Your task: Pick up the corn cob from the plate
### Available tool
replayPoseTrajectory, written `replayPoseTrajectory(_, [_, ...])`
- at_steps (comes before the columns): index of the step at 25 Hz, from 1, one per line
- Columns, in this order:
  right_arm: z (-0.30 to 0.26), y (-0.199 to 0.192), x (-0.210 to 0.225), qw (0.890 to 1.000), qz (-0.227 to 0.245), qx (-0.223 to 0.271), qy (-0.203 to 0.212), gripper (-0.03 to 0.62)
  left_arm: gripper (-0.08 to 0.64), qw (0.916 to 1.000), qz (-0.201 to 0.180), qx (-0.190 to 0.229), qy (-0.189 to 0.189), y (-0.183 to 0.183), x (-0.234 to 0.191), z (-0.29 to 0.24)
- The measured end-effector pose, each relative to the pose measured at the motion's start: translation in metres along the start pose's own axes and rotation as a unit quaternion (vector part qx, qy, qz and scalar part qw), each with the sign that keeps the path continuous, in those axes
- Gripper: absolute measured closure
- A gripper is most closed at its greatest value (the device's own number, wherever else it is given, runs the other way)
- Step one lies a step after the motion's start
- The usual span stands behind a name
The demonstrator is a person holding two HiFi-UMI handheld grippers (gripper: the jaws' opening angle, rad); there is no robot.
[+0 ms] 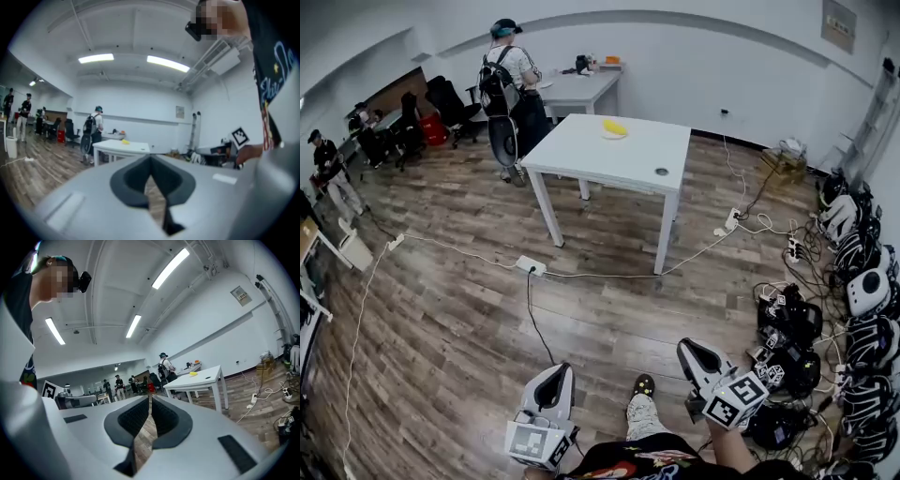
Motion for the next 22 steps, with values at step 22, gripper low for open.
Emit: replayPoseTrajectory(22, [-0.289,0.192,0.197,0.995,0.081,0.013,0.05,0.565,0.572,0.9993,0.008,0.031,-0.019,0.138,-0.178,-0.362])
Point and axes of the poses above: the fingertips, and each gripper's own axes: z backward along the fingers, x to its right, y out of its top, the point moved 2 cm from there along z, backward along the fingers, and after that the axes turned 12 degrees about -x, right-handed, at the moved point
